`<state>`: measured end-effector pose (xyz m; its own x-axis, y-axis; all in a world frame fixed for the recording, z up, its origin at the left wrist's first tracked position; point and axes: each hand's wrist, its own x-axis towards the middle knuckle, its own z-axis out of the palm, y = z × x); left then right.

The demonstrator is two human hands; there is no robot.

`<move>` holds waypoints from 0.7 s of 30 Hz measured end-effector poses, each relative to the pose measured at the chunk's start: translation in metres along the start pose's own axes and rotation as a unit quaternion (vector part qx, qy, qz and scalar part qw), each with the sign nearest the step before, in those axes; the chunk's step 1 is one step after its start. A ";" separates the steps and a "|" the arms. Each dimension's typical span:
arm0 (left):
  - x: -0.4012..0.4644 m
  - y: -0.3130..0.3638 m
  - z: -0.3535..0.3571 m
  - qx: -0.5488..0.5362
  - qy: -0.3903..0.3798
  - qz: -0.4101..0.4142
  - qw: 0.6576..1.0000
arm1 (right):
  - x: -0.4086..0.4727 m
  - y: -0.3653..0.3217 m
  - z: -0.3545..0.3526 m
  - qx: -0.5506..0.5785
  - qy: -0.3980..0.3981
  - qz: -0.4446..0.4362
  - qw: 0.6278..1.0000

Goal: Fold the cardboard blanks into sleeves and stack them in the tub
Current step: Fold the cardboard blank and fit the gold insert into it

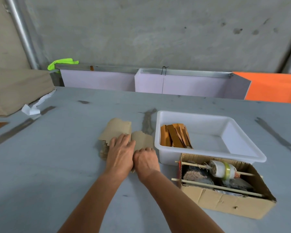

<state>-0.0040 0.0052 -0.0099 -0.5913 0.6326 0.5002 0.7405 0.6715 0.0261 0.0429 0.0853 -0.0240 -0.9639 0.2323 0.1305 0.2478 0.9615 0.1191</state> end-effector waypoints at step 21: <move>-0.008 0.001 -0.025 -0.236 0.082 -0.063 0.966 | -0.053 0.011 -0.063 0.191 0.313 0.106 0.924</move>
<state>0.0089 -0.0089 0.0079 -0.6566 0.4611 0.5968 0.7517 0.4649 0.4678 0.1025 0.0748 0.0325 -0.6219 0.4062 0.6695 0.2573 0.9135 -0.3152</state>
